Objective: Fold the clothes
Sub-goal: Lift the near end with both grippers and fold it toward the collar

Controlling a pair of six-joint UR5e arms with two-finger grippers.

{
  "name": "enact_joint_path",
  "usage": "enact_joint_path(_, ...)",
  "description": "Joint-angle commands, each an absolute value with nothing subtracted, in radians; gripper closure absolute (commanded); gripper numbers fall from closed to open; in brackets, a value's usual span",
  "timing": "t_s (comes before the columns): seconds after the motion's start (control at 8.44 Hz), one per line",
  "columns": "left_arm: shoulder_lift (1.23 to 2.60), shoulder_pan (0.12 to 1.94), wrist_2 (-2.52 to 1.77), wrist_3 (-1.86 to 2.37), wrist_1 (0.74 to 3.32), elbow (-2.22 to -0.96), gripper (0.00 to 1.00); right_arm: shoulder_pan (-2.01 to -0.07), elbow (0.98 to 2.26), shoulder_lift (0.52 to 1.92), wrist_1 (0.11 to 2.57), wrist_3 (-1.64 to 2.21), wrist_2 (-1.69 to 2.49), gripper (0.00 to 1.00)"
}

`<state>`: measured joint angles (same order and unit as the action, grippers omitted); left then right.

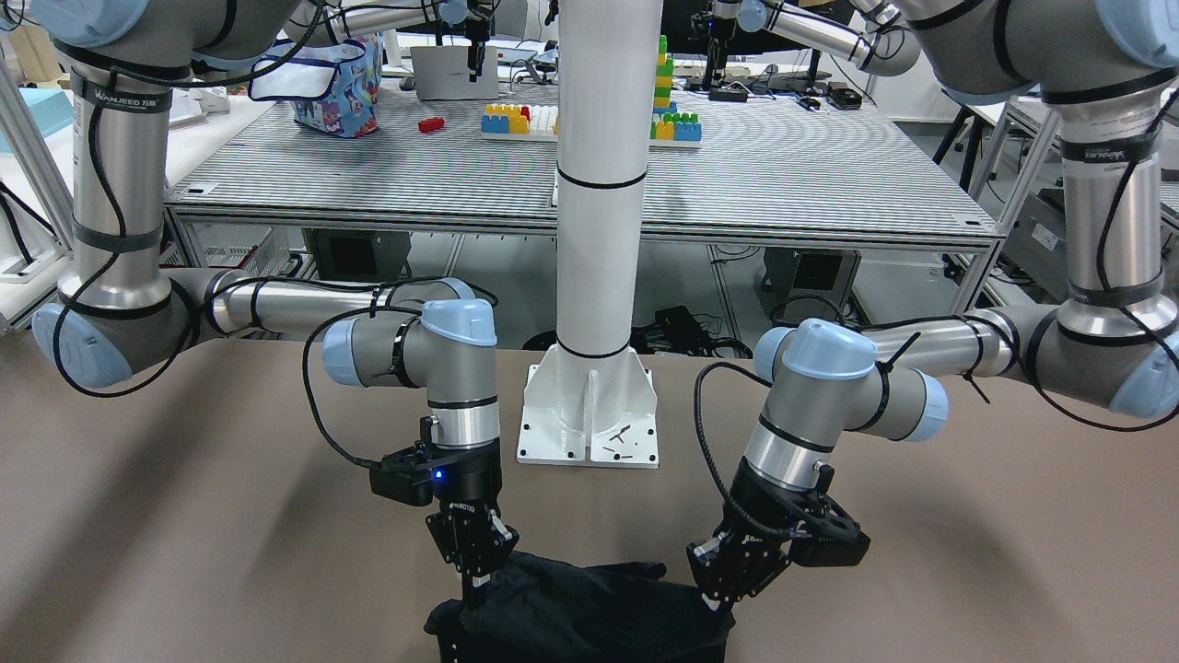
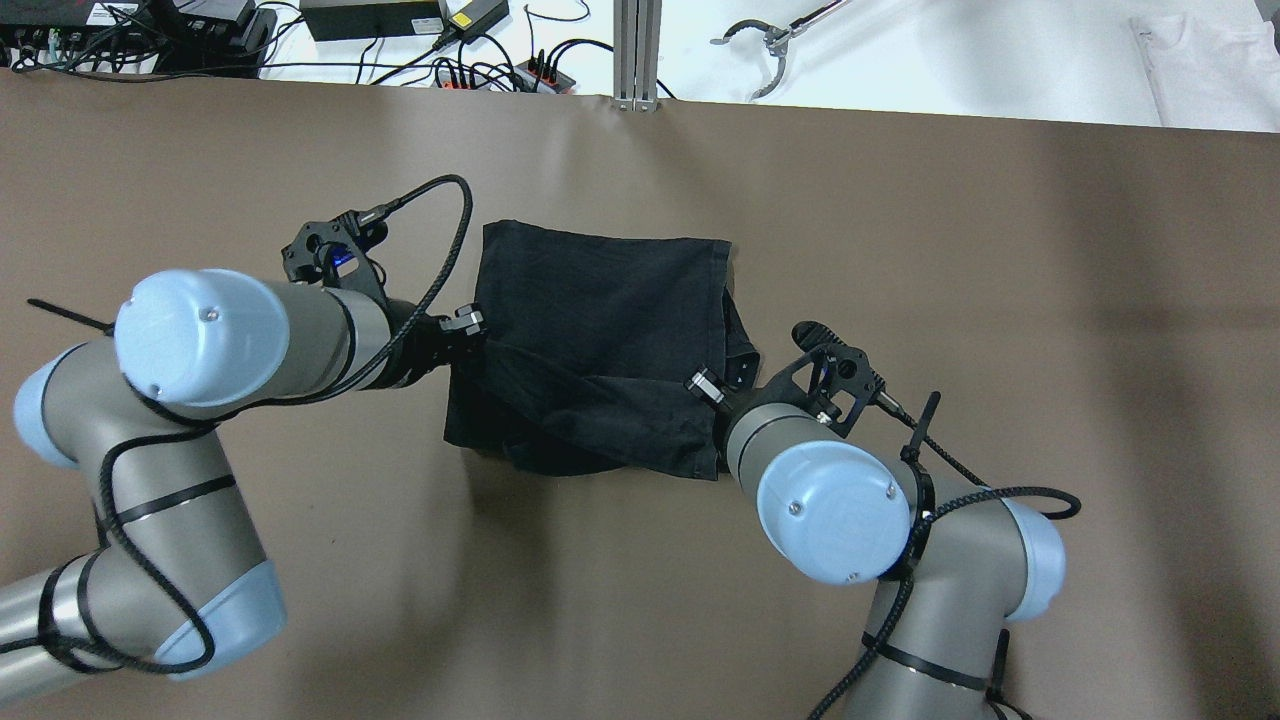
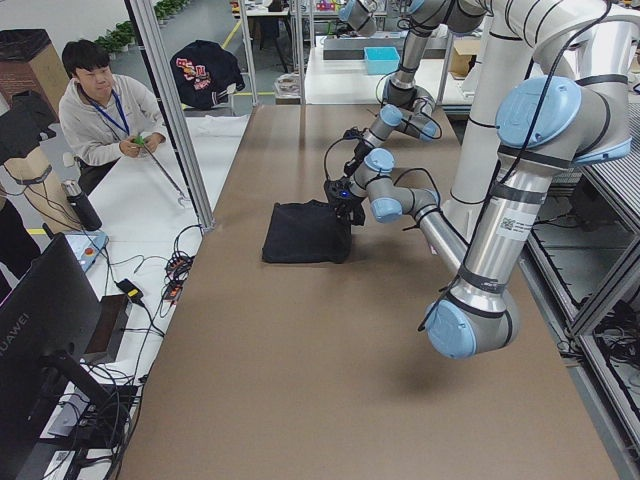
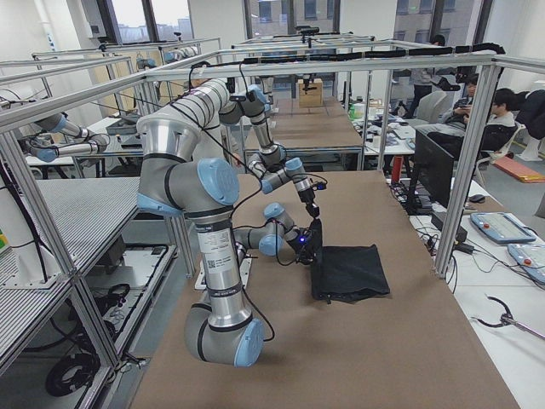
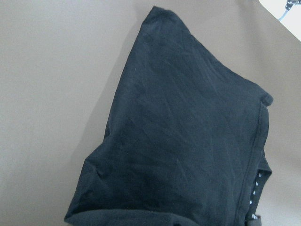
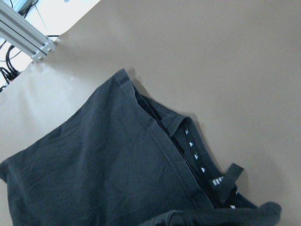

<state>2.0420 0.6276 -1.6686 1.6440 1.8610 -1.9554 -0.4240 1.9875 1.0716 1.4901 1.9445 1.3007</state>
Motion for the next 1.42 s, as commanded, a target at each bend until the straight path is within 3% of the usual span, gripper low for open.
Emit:
enact_joint_path(0.0,2.183,0.716,-1.671,1.576,1.842,-1.751,1.00,-0.518,1.831,0.967,1.486,1.891,1.324,1.00)
enact_joint_path(0.47,2.319,0.779,-1.684,1.480,1.873,-1.463,1.00,-0.601,1.552,0.854,1.319,1.795,1.342,1.00)
enact_joint_path(0.71,2.353,0.782,-1.681,1.470,2.059,-1.263,1.00,-0.632,1.420,0.792,1.282,1.743,1.371,1.00)
enact_joint_path(1.07,2.375,0.781,-1.675,1.442,2.108,-1.171,1.00,-0.634,1.292,0.781,1.195,1.674,1.371,1.00)
enact_joint_path(1.19,2.379,0.779,-1.678,1.442,2.108,-1.172,1.00,-0.641,1.284,0.781,1.193,1.633,1.371,0.93)
enact_joint_path(1.3,2.387,0.779,-1.680,1.436,2.109,-1.172,0.54,-0.653,1.282,0.781,1.193,1.631,1.371,0.62)
